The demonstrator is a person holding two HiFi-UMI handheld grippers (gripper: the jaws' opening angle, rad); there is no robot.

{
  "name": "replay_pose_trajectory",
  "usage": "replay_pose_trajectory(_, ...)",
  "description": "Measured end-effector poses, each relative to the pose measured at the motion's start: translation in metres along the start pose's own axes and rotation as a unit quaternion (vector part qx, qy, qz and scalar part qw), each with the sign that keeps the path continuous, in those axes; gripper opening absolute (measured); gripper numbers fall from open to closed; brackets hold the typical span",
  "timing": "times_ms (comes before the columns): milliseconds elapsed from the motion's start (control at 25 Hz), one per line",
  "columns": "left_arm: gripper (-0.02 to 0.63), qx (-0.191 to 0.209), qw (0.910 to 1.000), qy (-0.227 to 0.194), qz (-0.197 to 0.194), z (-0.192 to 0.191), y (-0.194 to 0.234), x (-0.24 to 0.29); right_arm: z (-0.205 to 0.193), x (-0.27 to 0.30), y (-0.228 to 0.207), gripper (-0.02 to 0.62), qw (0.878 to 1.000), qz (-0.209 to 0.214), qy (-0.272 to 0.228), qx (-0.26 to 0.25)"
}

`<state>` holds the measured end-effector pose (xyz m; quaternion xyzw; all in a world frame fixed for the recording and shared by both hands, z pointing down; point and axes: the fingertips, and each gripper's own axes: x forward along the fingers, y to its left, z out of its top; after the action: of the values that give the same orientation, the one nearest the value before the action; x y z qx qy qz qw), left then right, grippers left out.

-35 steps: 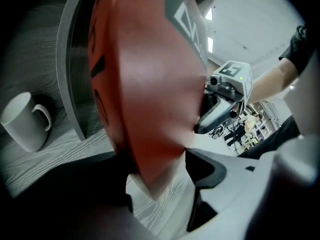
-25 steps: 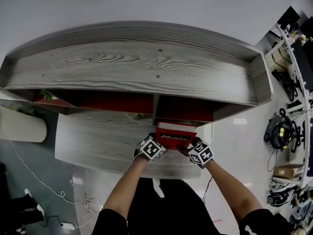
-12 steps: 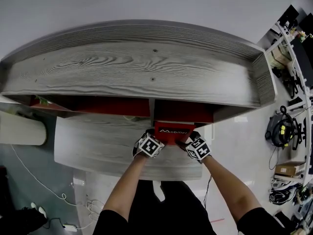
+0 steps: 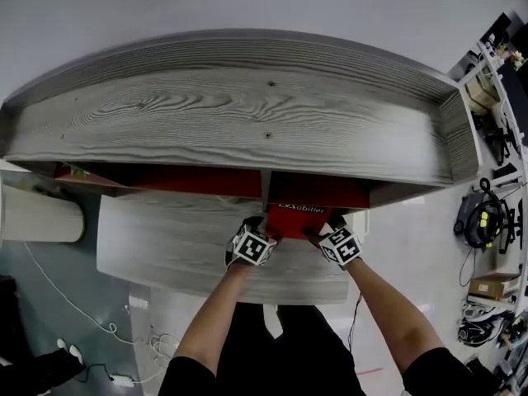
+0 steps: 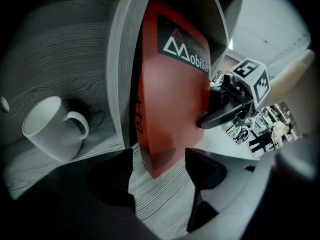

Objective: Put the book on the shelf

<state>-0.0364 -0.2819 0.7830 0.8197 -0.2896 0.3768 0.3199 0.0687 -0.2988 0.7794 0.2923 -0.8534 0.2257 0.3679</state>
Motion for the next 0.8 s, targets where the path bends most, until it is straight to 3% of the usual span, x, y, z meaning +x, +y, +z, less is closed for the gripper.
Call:
replay_pose_trajectory(240,0.322,0.007,0.9999,-0.010,-0.006,-0.013,-0.006,0.007,0.009,0.004,-0.005,0.308,1.000,-0.005,0.005,-0.011)
replay_pose_trajectory(480,0.322,-0.012,0.9998,-0.015,0.002,-0.014,-0.007,0.008,0.011,0.006,-0.009,0.318,1.000,-0.009,0.006,-0.016)
replay_pose_trajectory(800,0.322,-0.110,0.9916,-0.062,0.026,-0.016,-0.015,-0.006,0.014,0.007,-0.010,0.324,0.999,-0.018,0.005,-0.041)
